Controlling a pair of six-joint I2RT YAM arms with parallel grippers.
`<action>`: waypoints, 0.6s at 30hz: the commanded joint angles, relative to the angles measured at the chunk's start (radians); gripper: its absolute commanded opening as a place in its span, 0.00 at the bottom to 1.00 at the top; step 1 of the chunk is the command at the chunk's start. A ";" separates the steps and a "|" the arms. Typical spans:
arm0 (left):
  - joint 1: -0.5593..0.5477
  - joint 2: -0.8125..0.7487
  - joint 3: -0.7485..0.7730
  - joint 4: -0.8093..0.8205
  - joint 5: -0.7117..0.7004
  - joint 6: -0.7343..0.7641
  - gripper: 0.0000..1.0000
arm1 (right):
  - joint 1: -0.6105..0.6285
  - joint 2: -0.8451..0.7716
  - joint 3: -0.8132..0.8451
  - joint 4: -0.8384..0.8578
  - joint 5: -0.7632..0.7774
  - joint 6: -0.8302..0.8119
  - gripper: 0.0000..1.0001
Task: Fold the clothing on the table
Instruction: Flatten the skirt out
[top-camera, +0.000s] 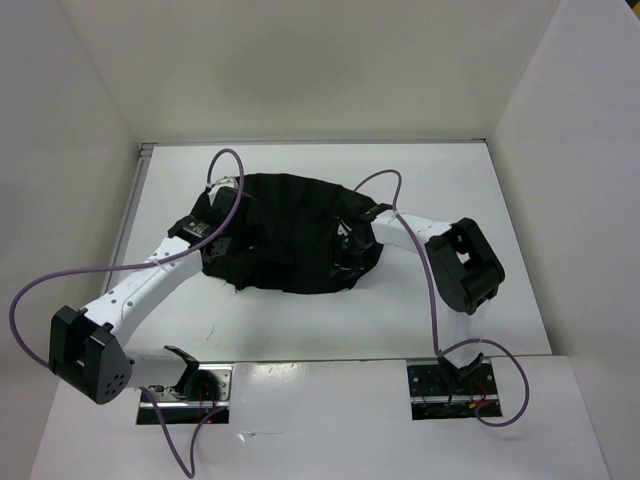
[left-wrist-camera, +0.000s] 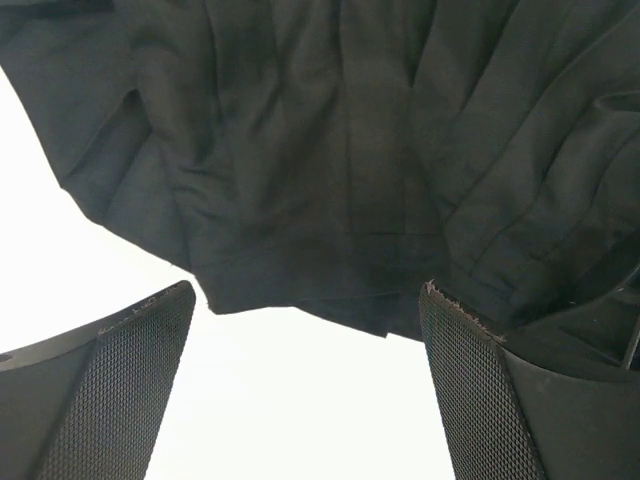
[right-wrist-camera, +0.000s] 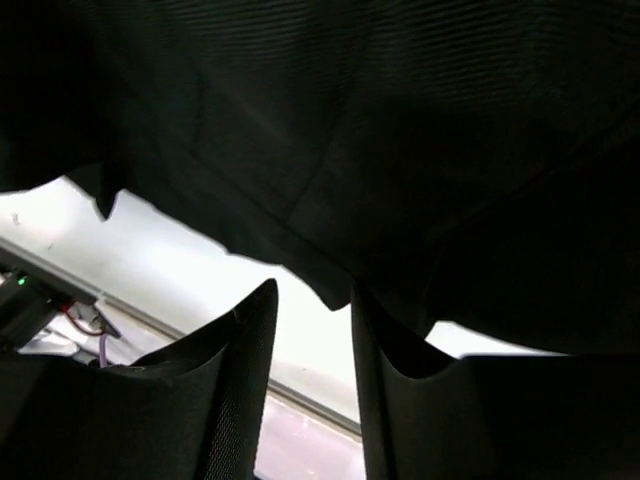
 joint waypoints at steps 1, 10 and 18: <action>0.021 -0.023 -0.009 -0.024 -0.018 0.014 0.99 | 0.012 0.010 0.017 0.031 0.049 0.043 0.39; 0.051 -0.013 -0.019 -0.024 0.000 0.045 0.99 | 0.022 -0.001 -0.003 0.031 0.124 0.094 0.38; 0.071 0.006 -0.019 -0.013 0.040 0.065 0.99 | 0.022 -0.042 -0.037 0.015 0.147 0.103 0.38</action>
